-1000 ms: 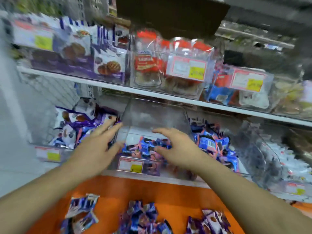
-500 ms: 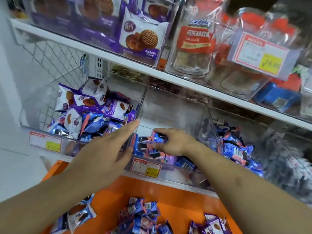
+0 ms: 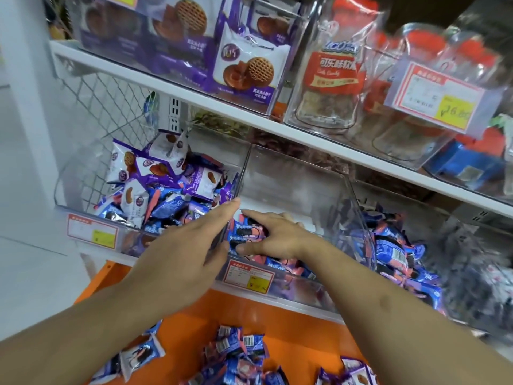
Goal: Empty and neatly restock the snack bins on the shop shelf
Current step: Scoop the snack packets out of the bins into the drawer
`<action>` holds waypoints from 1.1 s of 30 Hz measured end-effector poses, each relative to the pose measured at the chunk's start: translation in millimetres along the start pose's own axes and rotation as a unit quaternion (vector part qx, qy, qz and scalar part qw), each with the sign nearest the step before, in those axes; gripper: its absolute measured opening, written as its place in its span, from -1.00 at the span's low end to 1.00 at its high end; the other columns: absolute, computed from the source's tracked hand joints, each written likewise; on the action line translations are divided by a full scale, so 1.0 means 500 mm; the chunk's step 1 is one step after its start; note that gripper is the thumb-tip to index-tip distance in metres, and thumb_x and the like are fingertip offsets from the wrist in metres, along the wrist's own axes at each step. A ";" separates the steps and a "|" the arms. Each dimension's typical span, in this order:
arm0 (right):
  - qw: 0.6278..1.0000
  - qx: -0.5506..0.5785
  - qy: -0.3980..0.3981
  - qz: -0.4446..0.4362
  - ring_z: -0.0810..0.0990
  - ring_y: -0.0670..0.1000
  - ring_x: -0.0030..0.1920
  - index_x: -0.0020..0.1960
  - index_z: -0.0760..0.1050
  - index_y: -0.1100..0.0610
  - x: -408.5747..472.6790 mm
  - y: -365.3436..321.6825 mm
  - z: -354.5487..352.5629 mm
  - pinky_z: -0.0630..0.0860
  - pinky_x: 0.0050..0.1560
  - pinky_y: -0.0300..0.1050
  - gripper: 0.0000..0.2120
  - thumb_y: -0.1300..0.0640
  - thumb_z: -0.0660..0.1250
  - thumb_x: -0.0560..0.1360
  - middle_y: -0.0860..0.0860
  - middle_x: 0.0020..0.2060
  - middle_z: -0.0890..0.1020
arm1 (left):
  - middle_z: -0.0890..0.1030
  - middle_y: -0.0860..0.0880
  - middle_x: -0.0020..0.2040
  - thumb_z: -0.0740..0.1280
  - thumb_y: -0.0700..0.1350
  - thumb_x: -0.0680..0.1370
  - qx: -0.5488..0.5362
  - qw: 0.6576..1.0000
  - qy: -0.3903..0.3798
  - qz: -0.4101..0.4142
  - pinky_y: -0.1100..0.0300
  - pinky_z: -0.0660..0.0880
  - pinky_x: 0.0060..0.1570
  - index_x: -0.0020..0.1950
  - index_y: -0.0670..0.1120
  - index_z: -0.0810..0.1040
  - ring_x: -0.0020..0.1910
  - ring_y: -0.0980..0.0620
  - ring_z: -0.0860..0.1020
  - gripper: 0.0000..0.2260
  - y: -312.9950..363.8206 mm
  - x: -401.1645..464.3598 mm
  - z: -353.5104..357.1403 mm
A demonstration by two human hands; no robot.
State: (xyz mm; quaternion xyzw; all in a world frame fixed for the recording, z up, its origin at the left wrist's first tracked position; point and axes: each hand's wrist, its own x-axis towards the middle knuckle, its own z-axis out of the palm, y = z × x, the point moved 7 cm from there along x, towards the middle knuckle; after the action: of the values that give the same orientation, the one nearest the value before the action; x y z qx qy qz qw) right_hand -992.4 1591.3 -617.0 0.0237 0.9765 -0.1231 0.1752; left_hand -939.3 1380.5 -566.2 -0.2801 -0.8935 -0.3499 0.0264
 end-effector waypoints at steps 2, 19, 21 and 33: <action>1.000 -0.005 0.007 0.002 0.24 0.08 0.47 0.54 0.17 -0.45 0.002 -0.003 -0.003 0.25 0.38 0.14 -0.10 -0.62 0.29 0.25 -0.13 0.47 0.41 | 0.56 0.27 0.33 0.24 0.09 0.68 0.001 1.000 -0.003 -0.003 0.36 0.38 -0.33 0.61 0.43 -0.14 -0.19 0.40 0.53 -0.32 0.001 0.000 -0.001; 0.981 0.171 0.066 -0.069 0.70 -0.01 -0.14 0.02 0.61 -0.11 -0.028 -0.025 -0.032 0.65 0.07 0.11 -0.60 -0.20 0.66 0.29 -0.11 -0.12 0.70 | 0.52 0.24 0.43 0.23 0.09 0.69 -0.022 1.000 -0.007 -0.004 0.27 0.46 -0.05 0.62 0.41 -0.14 -0.22 0.37 0.54 -0.32 0.004 -0.002 -0.001; 0.977 0.172 0.106 -0.065 0.70 -0.03 -0.13 0.01 0.62 -0.11 -0.040 -0.016 -0.044 0.66 0.04 0.10 -0.57 -0.24 0.66 0.26 -0.13 -0.13 0.71 | 0.42 0.26 0.51 0.22 0.11 0.69 -0.021 1.000 0.003 0.007 0.21 0.53 0.07 0.62 0.42 -0.15 0.10 0.29 0.60 -0.33 0.004 -0.002 -0.005; 0.904 0.306 0.293 -0.056 0.64 -0.03 -0.34 -0.02 0.64 0.04 -0.201 0.035 -0.187 0.65 -0.26 0.03 -0.59 -0.18 0.68 0.32 0.00 -0.28 0.72 | -0.01 0.41 0.55 0.26 0.07 0.69 0.002 1.000 -0.027 0.009 0.12 0.24 0.51 0.64 0.38 -0.14 0.60 0.20 0.18 -0.30 0.005 0.005 -0.007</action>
State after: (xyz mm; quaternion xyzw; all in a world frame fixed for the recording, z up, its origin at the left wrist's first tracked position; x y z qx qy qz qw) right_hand -928.2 1631.4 -501.1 0.0559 0.8980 -0.4127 -0.1418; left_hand -940.6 1380.8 -561.5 -0.2971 -0.8923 -0.3399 0.0059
